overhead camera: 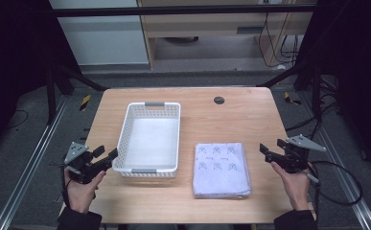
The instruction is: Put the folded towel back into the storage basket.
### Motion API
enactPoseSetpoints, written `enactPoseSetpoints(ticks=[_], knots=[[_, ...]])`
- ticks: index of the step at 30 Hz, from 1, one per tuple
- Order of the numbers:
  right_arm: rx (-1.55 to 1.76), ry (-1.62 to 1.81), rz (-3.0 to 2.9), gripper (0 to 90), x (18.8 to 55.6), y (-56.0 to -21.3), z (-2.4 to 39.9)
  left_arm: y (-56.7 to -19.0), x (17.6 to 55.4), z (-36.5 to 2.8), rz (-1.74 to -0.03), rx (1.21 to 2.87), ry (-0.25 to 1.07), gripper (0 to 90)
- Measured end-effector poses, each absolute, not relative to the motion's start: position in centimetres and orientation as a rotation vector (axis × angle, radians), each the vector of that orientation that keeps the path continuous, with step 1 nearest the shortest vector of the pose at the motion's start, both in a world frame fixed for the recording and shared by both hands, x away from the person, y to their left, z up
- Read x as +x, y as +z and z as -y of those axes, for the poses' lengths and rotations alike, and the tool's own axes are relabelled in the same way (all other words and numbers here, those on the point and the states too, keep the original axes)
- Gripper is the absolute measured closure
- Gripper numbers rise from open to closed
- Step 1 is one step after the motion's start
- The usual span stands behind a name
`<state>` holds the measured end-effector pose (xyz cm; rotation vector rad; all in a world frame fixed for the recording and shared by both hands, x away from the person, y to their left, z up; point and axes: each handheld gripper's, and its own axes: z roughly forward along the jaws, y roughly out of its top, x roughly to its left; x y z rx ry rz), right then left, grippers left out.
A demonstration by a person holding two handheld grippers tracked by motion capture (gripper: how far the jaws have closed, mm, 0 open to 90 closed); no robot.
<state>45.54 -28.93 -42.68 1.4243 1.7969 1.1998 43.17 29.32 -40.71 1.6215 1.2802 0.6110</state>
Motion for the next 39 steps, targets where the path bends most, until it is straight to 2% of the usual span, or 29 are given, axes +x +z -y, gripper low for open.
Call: enactPoseSetpoints(ticks=[3,13,39], knots=[[1.421,1.196,-1.803,25.3,45.9,-41.7,28.6,-40.1,43.5,-28.2,-1.256,1.647,0.615,33.8],[1.392,1.224,-1.813,20.7,46.4,-39.2,27.7,-38.7,43.9,-25.4,-1.180,1.655,0.572,33.7],[1.349,1.219,-1.890,22.6,47.6,-39.0,25.5,-39.0,44.0,-15.3,-1.009,1.809,0.489,41.8]])
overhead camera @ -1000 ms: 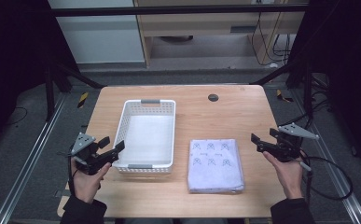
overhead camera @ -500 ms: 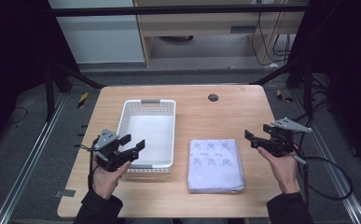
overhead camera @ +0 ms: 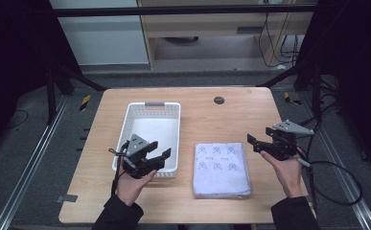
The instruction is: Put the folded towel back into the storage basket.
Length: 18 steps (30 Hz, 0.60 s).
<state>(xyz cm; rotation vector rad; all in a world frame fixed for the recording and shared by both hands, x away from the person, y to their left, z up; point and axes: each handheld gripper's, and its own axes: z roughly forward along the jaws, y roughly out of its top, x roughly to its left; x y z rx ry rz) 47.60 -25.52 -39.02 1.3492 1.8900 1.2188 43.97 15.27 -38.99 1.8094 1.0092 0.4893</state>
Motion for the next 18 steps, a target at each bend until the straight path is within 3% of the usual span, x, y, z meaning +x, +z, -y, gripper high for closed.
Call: enactPoseSetpoints(ticks=[18], knots=[[1.354,1.231,-1.919,23.9,47.8,-40.4,24.9,-40.3,42.8,-10.1,-0.913,1.892,0.448,46.7]])
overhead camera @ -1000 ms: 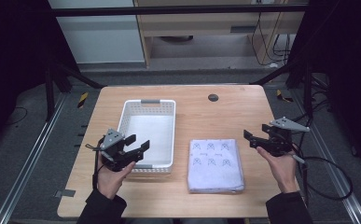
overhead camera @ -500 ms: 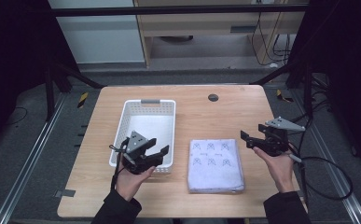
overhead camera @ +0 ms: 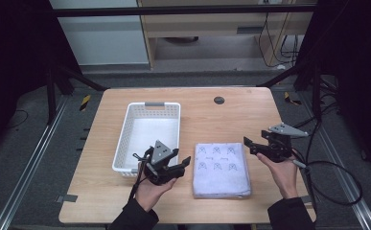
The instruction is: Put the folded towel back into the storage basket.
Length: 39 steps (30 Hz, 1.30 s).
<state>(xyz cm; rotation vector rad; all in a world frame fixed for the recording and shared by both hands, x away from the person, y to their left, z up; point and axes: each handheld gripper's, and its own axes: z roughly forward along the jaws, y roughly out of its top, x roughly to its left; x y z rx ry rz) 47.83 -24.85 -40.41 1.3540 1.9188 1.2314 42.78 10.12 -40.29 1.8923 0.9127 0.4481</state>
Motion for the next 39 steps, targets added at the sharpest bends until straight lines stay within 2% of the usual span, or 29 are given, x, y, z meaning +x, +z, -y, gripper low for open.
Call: enactPoseSetpoints(ticks=[10,39], knots=[[1.344,1.205,-1.953,23.6,47.8,-41.1,24.3,-41.7,41.9,-7.7,-0.899,1.950,0.435,48.9],[1.371,1.151,-2.046,24.6,48.3,-44.9,23.7,-46.7,40.6,-4.8,-0.965,2.082,0.365,51.7]])
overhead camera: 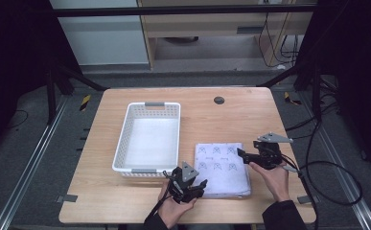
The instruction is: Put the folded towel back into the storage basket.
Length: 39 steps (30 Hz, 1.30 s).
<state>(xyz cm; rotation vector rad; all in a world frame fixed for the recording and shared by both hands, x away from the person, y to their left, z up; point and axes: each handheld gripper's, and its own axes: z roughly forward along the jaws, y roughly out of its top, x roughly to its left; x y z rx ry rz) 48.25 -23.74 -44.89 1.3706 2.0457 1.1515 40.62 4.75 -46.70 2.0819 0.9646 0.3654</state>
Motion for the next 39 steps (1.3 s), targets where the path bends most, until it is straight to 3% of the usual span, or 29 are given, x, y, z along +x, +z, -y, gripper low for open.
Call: enactPoseSetpoints(ticks=[31,39], knots=[[1.463,1.062,-2.142,32.3,50.3,-49.4,22.4,-49.7,41.7,-4.8,-1.062,2.070,0.281,40.3],[1.516,1.092,-2.159,40.4,50.4,-50.1,22.2,-49.9,42.0,-4.8,-1.073,2.062,0.229,42.0]])
